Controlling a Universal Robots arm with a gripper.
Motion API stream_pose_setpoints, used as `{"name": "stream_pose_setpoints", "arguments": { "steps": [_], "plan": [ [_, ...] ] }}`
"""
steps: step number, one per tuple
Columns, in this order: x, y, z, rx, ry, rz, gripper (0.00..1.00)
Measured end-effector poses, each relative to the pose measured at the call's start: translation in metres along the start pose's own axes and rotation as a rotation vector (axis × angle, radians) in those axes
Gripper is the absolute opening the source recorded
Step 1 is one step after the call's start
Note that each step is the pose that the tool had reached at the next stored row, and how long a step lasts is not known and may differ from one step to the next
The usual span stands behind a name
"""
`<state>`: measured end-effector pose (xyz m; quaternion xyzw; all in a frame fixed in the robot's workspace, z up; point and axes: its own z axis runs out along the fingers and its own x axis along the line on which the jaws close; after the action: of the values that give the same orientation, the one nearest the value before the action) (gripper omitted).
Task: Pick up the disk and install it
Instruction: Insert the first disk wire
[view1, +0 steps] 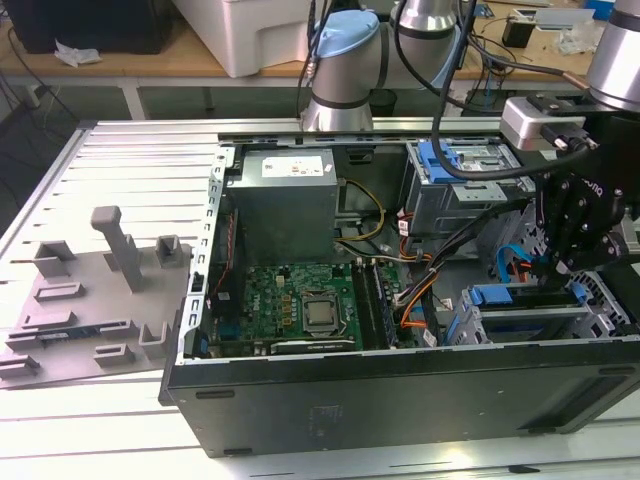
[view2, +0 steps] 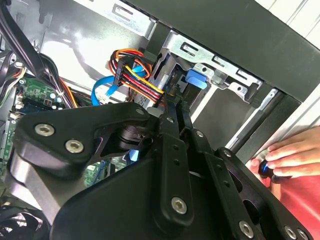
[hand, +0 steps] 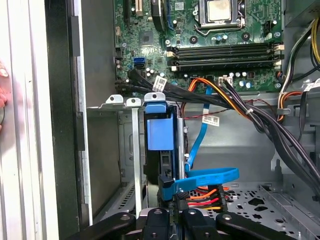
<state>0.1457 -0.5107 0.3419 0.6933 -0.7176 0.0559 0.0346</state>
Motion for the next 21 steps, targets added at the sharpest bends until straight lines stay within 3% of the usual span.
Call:
{"name": "stream_pose_setpoints", "arguments": {
  "steps": [21],
  "plan": [
    [0.0002, -0.001, 0.0044, -0.0014, 0.0004, 0.011, 0.17]
  ]
}}
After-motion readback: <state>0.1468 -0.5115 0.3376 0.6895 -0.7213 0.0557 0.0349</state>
